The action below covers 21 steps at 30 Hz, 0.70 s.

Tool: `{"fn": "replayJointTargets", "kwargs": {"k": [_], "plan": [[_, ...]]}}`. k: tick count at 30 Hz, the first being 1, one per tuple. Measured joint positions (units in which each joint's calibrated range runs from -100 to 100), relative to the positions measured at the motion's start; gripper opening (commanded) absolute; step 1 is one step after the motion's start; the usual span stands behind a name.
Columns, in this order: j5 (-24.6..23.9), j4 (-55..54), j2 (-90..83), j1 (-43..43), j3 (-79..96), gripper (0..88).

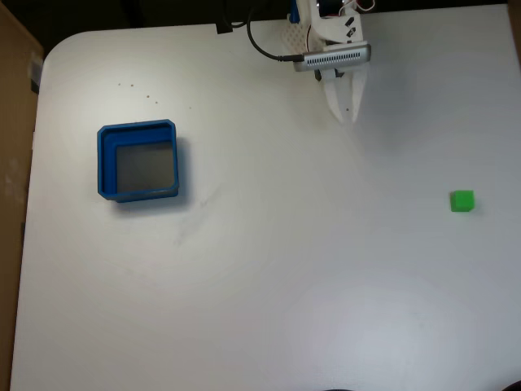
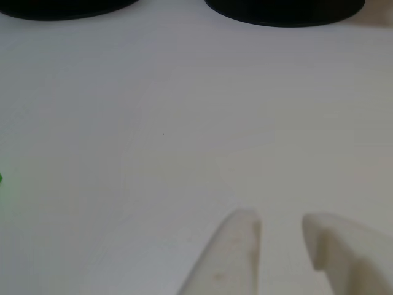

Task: Pick up green cube and drop it in the blue box

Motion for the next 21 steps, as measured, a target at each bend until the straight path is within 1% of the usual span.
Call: {"fn": "replayJointTargets", "kwargs": {"k": [21], "plan": [[0.0, 0.0, 0.0, -0.9, 0.0, 1.3]]}}
